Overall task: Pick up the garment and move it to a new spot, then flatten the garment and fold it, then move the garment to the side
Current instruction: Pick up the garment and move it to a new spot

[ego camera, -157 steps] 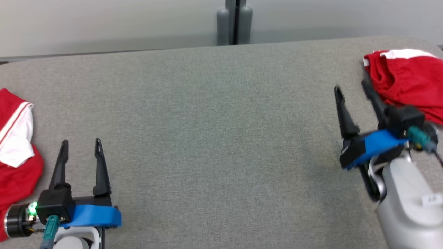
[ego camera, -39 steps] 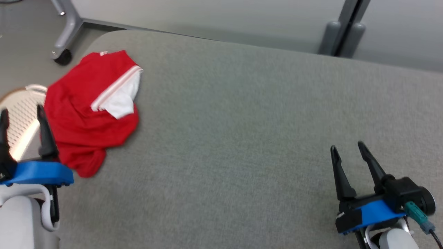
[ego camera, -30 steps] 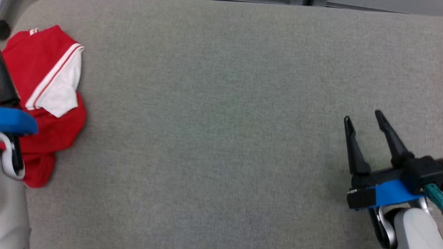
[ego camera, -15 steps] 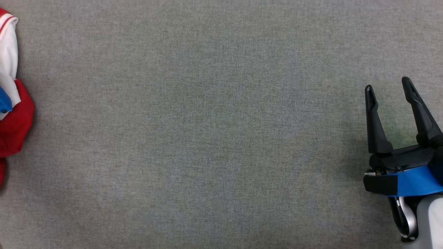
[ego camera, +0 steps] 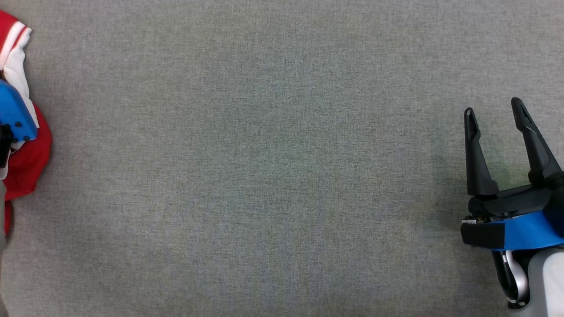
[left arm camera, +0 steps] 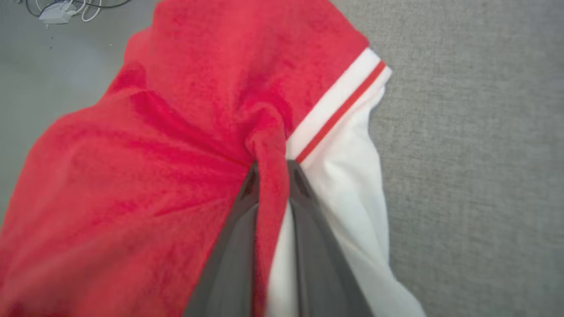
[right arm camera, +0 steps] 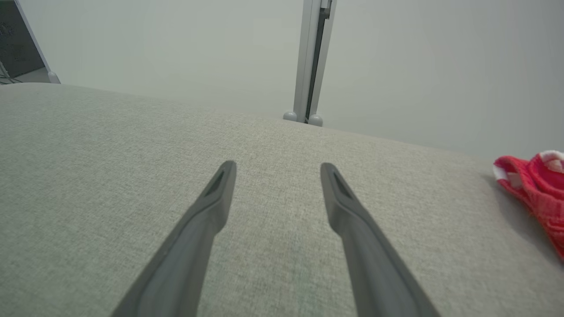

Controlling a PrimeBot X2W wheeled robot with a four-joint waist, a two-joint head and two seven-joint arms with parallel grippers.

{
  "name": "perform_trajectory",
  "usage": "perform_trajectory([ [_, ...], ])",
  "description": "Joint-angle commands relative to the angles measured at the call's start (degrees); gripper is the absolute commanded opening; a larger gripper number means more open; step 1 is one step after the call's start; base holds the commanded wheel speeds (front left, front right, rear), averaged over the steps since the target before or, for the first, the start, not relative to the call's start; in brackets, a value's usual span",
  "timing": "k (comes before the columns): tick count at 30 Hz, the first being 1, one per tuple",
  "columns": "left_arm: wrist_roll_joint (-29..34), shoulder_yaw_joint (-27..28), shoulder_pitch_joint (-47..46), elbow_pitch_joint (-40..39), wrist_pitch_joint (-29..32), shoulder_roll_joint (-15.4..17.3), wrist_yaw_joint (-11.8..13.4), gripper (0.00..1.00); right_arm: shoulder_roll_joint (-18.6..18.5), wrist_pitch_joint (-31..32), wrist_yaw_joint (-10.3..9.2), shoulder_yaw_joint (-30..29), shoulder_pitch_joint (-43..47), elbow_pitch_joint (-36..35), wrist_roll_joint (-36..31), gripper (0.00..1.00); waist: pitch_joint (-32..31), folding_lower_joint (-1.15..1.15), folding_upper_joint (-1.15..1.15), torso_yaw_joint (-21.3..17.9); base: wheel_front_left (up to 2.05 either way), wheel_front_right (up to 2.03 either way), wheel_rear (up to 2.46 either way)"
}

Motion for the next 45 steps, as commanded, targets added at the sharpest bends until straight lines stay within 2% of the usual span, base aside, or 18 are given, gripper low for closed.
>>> perform_trajectory([
  [1,-0.5,-1.8,1.5,-0.1,0.1,-0.5,-0.2,0.0,0.1,-0.2,0.01,0.2,-0.6,0.5,0.1,1.0,-0.4,0.01,0.0,-0.2,0.0,0.0,0.0],
  [7,-3.4,-6.5,1.1,-3.9,-6.5,1.8,-0.1,0.0,1.0,-1.8,0.01,0.6,-0.6,3.1,1.0,1.0,-3.4,0.01,0.0,-1.2,0.0,0.0,0.0],
  [11,-5.0,-9.1,-0.6,-6.9,-12.5,2.2,-0.1,0.0,1.7,-3.1,0.01,0.9,-0.3,5.6,1.4,1.0,-6.4,0.01,0.0,-2.1,0.0,0.0,0.0],
  [15,-5.8,-11.2,-2.0,-10.0,-16.0,2.9,-0.1,0.0,2.1,-4.2,0.01,1.4,-0.2,7.6,2.1,1.0,-8.9,0.01,0.0,-3.1,0.0,0.0,0.0],
  [21,-6.0,-16.2,-5.2,-18.5,-19.3,4.2,-0.1,0.0,3.0,-6.1,0.01,2.0,0.8,11.7,3.5,1.0,-14.1,0.01,0.0,-6.5,0.0,0.0,0.0],
  [26,-5.7,-20.0,-7.5,-27.7,-18.6,4.3,-0.1,0.0,3.3,-7.0,0.01,2.2,1.8,14.1,4.8,1.0,-17.7,0.01,0.0,-11.0,0.0,0.0,0.0],
  [31,-6.2,-23.0,-8.7,-35.4,-16.5,2.1,-0.1,0.0,3.4,-7.4,0.01,2.9,2.6,16.0,7.7,1.0,-20.2,0.01,0.0,-16.4,0.0,0.0,0.0],
  [36,-7.0,-26.0,-9.4,-39.9,-14.3,-1.9,-0.1,0.0,3.4,-7.5,0.01,3.1,3.6,16.3,9.6,1.0,-21.3,0.01,0.0,-20.4,0.0,0.0,0.0],
  [45,-9.6,-30.8,-2.2,-38.8,-15.2,-10.2,0.4,0.0,3.4,-7.5,0.01,3.4,4.1,16.0,10.8,1.0,-22.4,0.01,0.0,-22.0,0.0,0.0,0.0],
])
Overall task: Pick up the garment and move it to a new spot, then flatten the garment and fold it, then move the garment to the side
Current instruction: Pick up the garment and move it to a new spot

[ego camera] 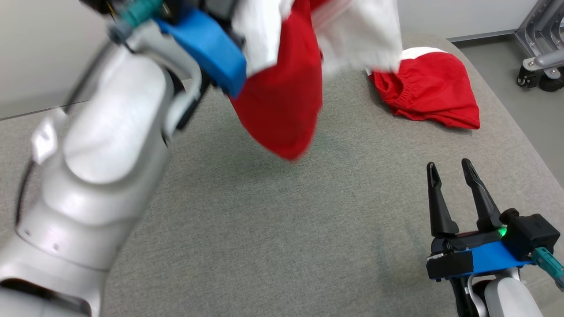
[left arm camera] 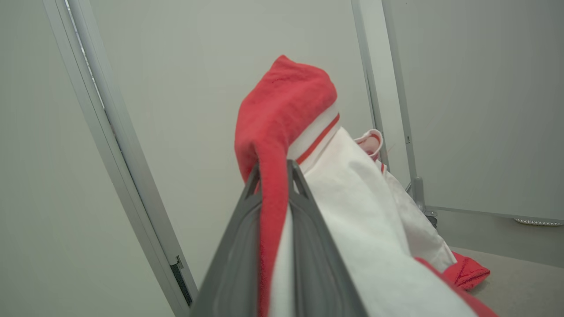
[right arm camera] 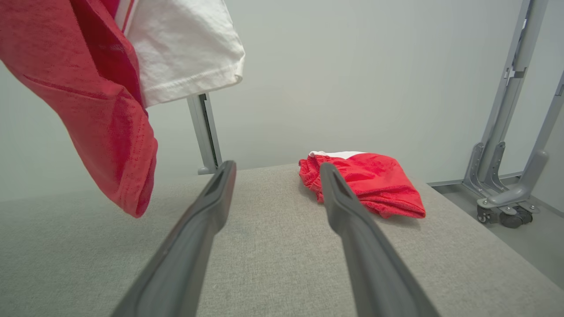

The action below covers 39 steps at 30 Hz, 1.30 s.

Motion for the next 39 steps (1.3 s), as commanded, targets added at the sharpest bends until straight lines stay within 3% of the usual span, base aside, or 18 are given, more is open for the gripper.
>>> perform_trajectory([
  [1,-0.4,-0.3,2.1,0.8,-0.6,0.2,0.5,0.0,0.0,-0.3,0.01,0.2,0.5,-0.2,0.4,1.0,0.0,0.01,0.01,0.1,0.0,0.0,0.0],
  [8,-2.6,-2.3,13.9,7.6,-4.2,-2.4,1.7,0.0,0.0,-0.3,0.01,0.0,0.8,0.1,0.3,1.0,0.2,0.01,0.01,2.6,0.0,0.0,0.0],
  [18,-4.3,-4.1,28.1,17.4,-8.9,-2.8,3.1,0.0,0.0,-0.3,0.01,0.5,0.3,1.1,-0.1,1.0,0.6,0.01,0.01,5.9,0.0,0.0,0.0],
  [19,-4.6,-3.8,28.7,17.8,-9.3,-3.0,3.2,0.4,0.0,-0.3,0.01,0.6,0.3,1.2,0.0,1.0,0.6,0.01,0.01,6.2,0.0,0.0,0.0],
  [20,-4.7,-3.6,29.0,18.1,-9.7,-3.2,3.4,1.0,0.0,-0.3,0.01,0.7,0.4,1.3,0.1,1.0,0.5,0.01,0.01,6.5,0.0,0.0,0.0],
  [26,-3.4,-0.3,29.6,14.7,-11.4,-3.1,5.9,1.0,0.0,-0.3,0.01,0.5,1.5,1.9,-0.4,1.0,-0.7,0.01,0.01,8.9,0.0,0.0,0.0],
  [39,6.2,17.5,43.4,-6.8,-11.4,1.0,10.8,1.0,0.0,-0.3,0.01,0.1,2.9,3.4,-1.1,1.0,-3.7,0.01,0.01,15.8,0.0,0.0,0.0],
])
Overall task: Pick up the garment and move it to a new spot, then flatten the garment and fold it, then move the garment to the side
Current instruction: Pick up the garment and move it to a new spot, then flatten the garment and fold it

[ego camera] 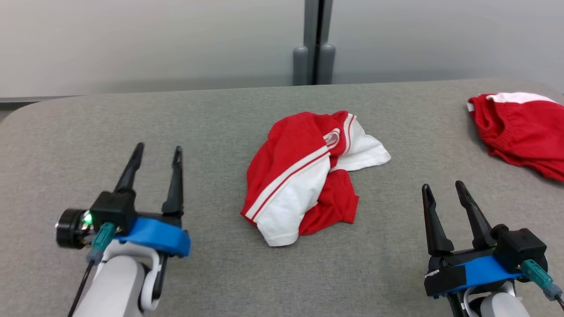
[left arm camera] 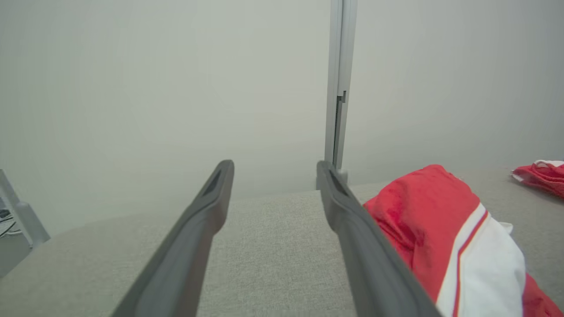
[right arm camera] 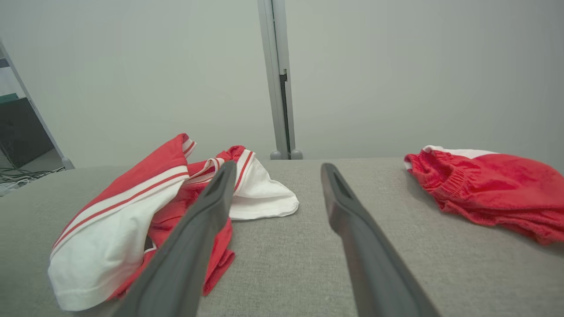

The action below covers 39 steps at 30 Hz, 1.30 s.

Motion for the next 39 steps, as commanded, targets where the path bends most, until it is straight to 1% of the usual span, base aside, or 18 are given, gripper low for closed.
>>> perform_trajectory([
  [1,1.3,1.7,2.0,-1.6,-0.2,0.6,0.5,1.0,-0.1,-0.2,0.01,0.0,0.6,0.3,-0.1,1.0,-0.2,0.01,0.0,0.9,0.0,0.0,0.0],
  [7,4.7,9.9,10.4,-7.6,-0.2,0.4,1.7,1.0,-0.1,-0.2,0.01,-0.3,1.4,1.6,-0.2,1.0,-2.0,0.01,0.0,3.2,0.0,0.0,0.0],
  [9,5.5,11.9,12.8,-8.6,-0.2,0.0,1.2,1.0,-0.1,-0.2,0.01,-0.5,1.7,2.0,-0.4,1.0,-2.5,0.01,0.0,3.9,0.0,0.0,0.0],
  [10,5.5,11.9,12.8,-8.6,-0.2,0.0,1.2,1.0,-0.1,-0.2,0.01,-0.5,1.7,2.0,-0.4,1.0,-2.5,0.01,0.0,3.9,0.0,0.0,0.0],
  [11,6.3,13.4,14.9,-9.1,-0.2,-0.3,0.7,1.0,-0.1,-0.2,0.01,-0.7,2.3,2.6,-0.5,1.0,-2.9,0.01,0.0,4.4,0.0,0.0,0.0],
  [12,6.3,13.4,14.9,-9.1,-0.2,-0.3,0.7,1.0,-0.1,-0.2,0.01,-0.7,2.3,2.6,-0.5,1.0,-2.9,0.01,0.0,4.4,0.0,0.0,0.0],
  [13,6.9,14.7,16.8,-9.3,-0.2,-1.1,0.2,1.0,-0.1,-0.2,0.01,-1.0,2.7,3.4,-0.7,1.0,-3.4,0.01,0.0,4.7,0.0,0.0,0.0],
  [14,6.9,14.7,16.8,-9.3,-0.2,-1.1,0.2,1.0,-0.1,-0.2,0.01,-1.0,2.7,3.4,-0.7,1.0,-3.4,0.01,0.0,4.7,0.0,0.0,0.0],
  [16,7.6,16.3,18.9,-9.5,-0.2,-2.3,-0.4,1.0,-0.1,-0.2,0.01,-1.6,3.5,4.6,-0.7,1.0,-4.0,0.01,0.0,4.8,0.0,0.0,0.0],
  [21,9.3,17.5,21.1,-8.9,-0.2,-4.1,-2.2,1.0,-0.1,-0.2,0.01,-2.5,5.0,5.9,-0.7,1.0,-5.1,0.01,0.0,4.5,0.0,0.0,0.0],
  [22,9.3,17.5,21.1,-8.9,-0.2,-4.1,-2.2,1.0,-0.1,-0.2,0.01,-2.5,5.0,5.9,-0.7,1.0,-5.1,0.01,0.0,4.5,0.0,0.0,0.0],
  [26,10.4,18.0,21.9,-8.5,-0.3,-5.0,-3.8,1.0,-0.1,-0.2,0.01,-3.2,6.1,6.2,-0.6,1.0,-5.9,0.01,0.0,3.7,0.0,0.0,0.0],
  [30,11.0,18.4,22.4,-7.7,-0.3,-5.5,-4.8,1.0,-0.1,-0.2,0.01,-3.2,6.6,6.7,-0.8,1.0,-6.5,0.01,0.0,3.1,0.0,0.0,0.0],
  [39,12.1,19.6,21.6,-5.7,-0.3,-6.2,-5.9,1.0,-0.1,-0.2,0.01,-3.2,6.6,7.9,-1.1,1.0,-6.6,0.01,0.0,2.5,0.0,0.0,0.0],
])
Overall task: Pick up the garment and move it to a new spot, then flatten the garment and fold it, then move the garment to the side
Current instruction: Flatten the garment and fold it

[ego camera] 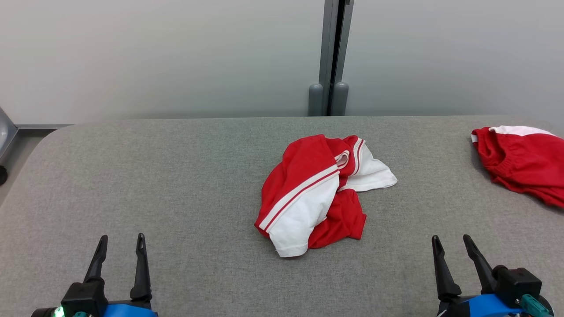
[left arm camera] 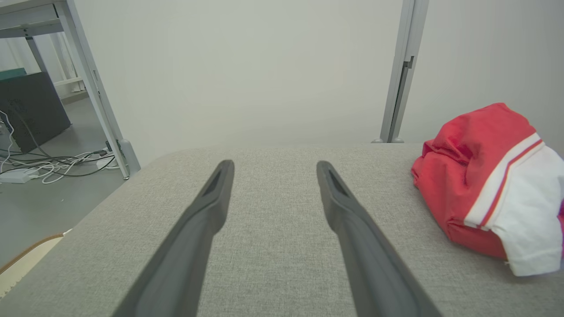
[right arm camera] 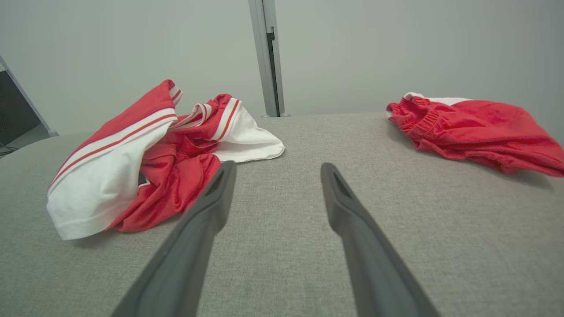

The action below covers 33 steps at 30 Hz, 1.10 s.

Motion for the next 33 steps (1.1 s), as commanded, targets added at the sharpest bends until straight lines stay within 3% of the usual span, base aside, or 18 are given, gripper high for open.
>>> perform_trajectory([
  [1,0.2,0.5,-0.4,0.2,-0.3,-0.2,-0.2,1.0,-0.2,-0.2,0.01,-0.1,0.3,0.2,-0.4,1.0,0.1,0.0,0.0,0.0,0.0,0.0,0.0],
  [33,2.5,2.8,0.1,0.8,-0.3,-1.6,-1.0,1.0,-0.1,-0.2,0.01,0.3,0.5,0.5,0.0,1.0,-0.5,0.0,0.0,0.0,0.0,0.0,0.0],
])
